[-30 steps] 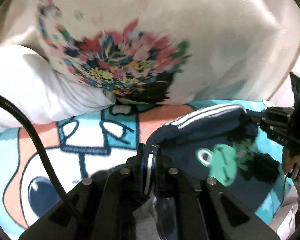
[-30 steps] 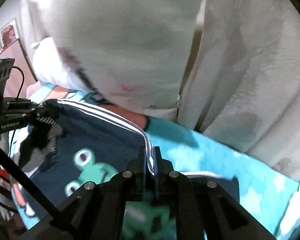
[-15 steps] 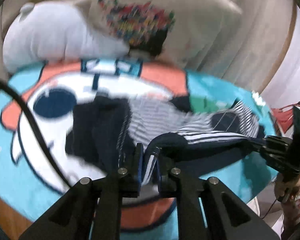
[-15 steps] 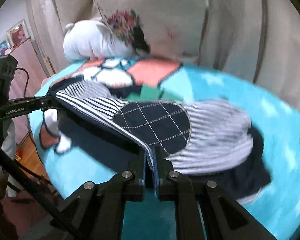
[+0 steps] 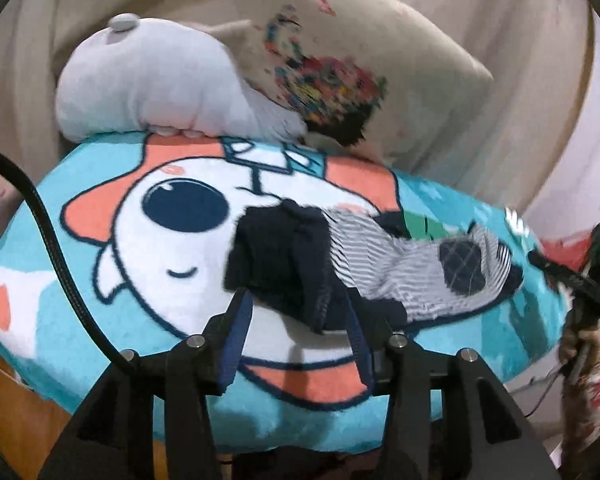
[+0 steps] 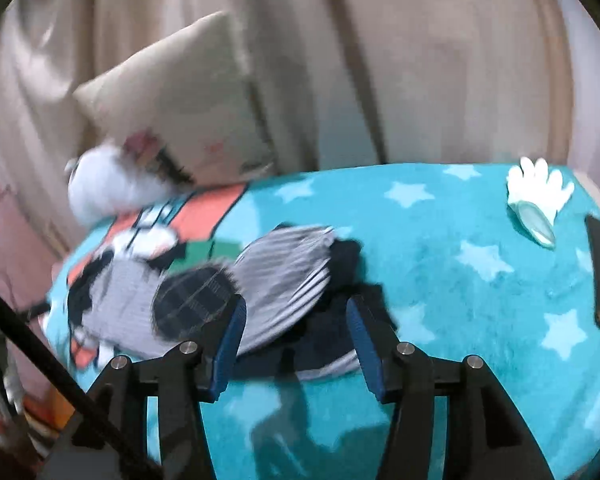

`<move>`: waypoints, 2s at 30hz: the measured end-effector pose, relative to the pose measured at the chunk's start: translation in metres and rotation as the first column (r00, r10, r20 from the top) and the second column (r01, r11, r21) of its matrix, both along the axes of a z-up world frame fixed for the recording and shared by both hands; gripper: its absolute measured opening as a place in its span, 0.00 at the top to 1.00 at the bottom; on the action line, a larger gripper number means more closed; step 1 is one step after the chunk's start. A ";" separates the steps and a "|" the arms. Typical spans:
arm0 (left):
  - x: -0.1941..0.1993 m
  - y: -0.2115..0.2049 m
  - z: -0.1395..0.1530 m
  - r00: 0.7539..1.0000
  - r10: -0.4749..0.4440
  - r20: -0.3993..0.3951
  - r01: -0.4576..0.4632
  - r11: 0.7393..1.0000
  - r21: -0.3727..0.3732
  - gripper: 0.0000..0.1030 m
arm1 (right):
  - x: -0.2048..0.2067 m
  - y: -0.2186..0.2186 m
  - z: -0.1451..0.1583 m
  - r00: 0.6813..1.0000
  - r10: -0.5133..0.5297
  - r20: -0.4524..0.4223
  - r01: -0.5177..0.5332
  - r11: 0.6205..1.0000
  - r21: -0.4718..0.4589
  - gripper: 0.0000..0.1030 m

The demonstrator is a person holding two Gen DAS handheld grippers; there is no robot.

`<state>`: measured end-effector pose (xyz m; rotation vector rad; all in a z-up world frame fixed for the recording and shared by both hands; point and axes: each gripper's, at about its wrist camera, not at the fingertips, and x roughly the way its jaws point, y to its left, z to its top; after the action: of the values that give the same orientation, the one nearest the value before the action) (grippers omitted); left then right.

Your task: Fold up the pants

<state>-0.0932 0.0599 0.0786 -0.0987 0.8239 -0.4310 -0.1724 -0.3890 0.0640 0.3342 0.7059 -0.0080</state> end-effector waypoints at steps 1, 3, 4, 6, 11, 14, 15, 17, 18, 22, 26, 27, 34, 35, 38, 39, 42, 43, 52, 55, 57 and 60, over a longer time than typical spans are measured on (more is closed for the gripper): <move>0.002 0.003 0.000 1.000 0.010 -0.006 -0.010 1.000 -0.017 0.56 | 0.008 -0.005 -0.001 1.000 -0.022 -0.005 0.022 1.000 0.005 0.43; 0.009 0.004 -0.001 0.999 0.020 -0.025 -0.022 0.998 -0.053 0.56 | 0.031 -0.013 -0.008 0.997 -0.068 -0.027 0.069 0.998 0.005 0.43; 0.011 0.002 -0.002 0.999 0.019 -0.032 -0.021 0.998 -0.059 0.56 | 0.046 -0.018 -0.015 0.996 -0.077 -0.051 0.078 0.997 0.023 0.43; 0.017 -0.010 -0.004 0.999 0.016 -0.037 -0.018 0.998 -0.055 0.55 | 0.066 -0.023 -0.028 0.993 -0.063 -0.099 0.071 0.994 0.082 0.50; 0.036 -0.037 -0.013 0.998 -0.004 -0.058 0.001 0.998 -0.063 0.50 | 0.072 -0.012 -0.020 0.997 0.009 -0.077 0.002 0.991 0.136 0.92; 0.048 -0.054 -0.023 0.999 0.001 -0.043 -0.002 1.000 -0.017 0.49 | 0.047 -0.010 0.000 0.999 -0.019 -0.026 0.022 0.993 0.118 0.92; 0.051 -0.058 -0.027 0.999 0.009 -0.038 -0.009 1.000 0.001 0.49 | 0.038 -0.012 0.003 0.999 -0.039 -0.019 0.041 0.993 0.112 0.92; 0.056 -0.062 -0.036 0.999 0.026 -0.028 -0.025 0.999 0.042 0.48 | 0.023 -0.019 0.003 0.994 -0.101 -0.032 0.103 0.992 0.071 0.92; 0.058 -0.063 -0.040 0.999 0.038 -0.025 -0.036 0.997 0.062 0.48 | 0.020 -0.021 0.000 0.991 -0.125 -0.049 0.127 0.991 0.036 0.92; 0.058 -0.069 -0.049 0.999 0.041 0.009 -0.042 0.991 0.130 0.46 | 0.008 -0.029 -0.012 0.961 -0.252 -0.111 0.242 0.966 -0.094 0.91; 0.054 -0.076 -0.053 0.999 0.013 0.034 -0.019 0.984 0.177 0.40 | -0.016 -0.044 -0.010 0.962 -0.269 -0.039 0.272 0.956 0.108 0.41; 0.054 -0.076 -0.053 0.999 0.013 0.035 -0.019 0.984 0.180 0.40 | -0.019 -0.046 -0.011 0.963 -0.269 -0.019 0.269 0.951 0.150 0.28; 0.045 -0.056 -0.025 1.000 0.024 0.000 -0.024 1.000 0.009 0.40 | -0.008 -0.043 -0.041 0.966 -0.251 -0.067 0.260 0.917 0.303 0.28; 0.044 -0.054 -0.017 1.000 0.020 -0.005 -0.020 0.999 -0.027 0.40 | -0.006 -0.039 -0.042 0.967 -0.249 -0.059 0.255 0.919 0.300 0.28; 0.045 -0.064 -0.002 0.999 -0.028 -0.019 0.026 0.996 -0.084 0.40 | 0.006 -0.027 -0.046 0.976 -0.213 -0.048 0.218 0.930 0.297 0.28; 0.047 -0.073 0.002 0.998 -0.056 -0.026 0.054 0.994 -0.096 0.38 | 0.009 -0.022 -0.048 0.978 -0.200 -0.052 0.206 0.935 0.287 0.28; 0.054 -0.109 0.005 0.988 -0.142 -0.061 0.134 0.984 -0.121 0.37 | 0.015 -0.006 -0.048 0.988 -0.152 -0.043 0.157 0.963 0.220 0.33; 0.057 -0.126 0.006 0.981 -0.180 -0.074 0.170 0.978 -0.123 0.36 | 0.015 -0.003 -0.049 0.989 -0.141 -0.044 0.147 0.968 0.204 0.54; 0.059 -0.199 0.000 0.960 -0.261 -0.099 0.246 0.959 -0.141 0.36 | 0.013 0.000 -0.050 0.992 -0.122 -0.041 0.128 0.970 0.205 0.79; 0.061 -0.185 -0.004 0.969 -0.222 -0.111 0.204 0.966 -0.156 0.36 | 0.016 0.012 -0.035 0.994 -0.109 -0.014 0.110 0.985 0.135 0.79; 0.066 -0.165 -0.005 0.978 -0.174 -0.118 0.153 0.974 -0.170 0.36 | 0.021 0.027 -0.021 0.997 -0.077 0.020 0.075 0.994 0.073 0.79; 0.076 -0.133 -0.007 0.987 -0.095 -0.131 0.070 0.980 -0.185 0.36 | 0.035 0.060 -0.004 0.998 0.016 0.066 -0.018 0.999 0.027 0.79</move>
<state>-0.0175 -0.0732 0.0713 -0.2652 0.9280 -0.5821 -0.1371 -0.3287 0.0601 0.3536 0.6441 0.0285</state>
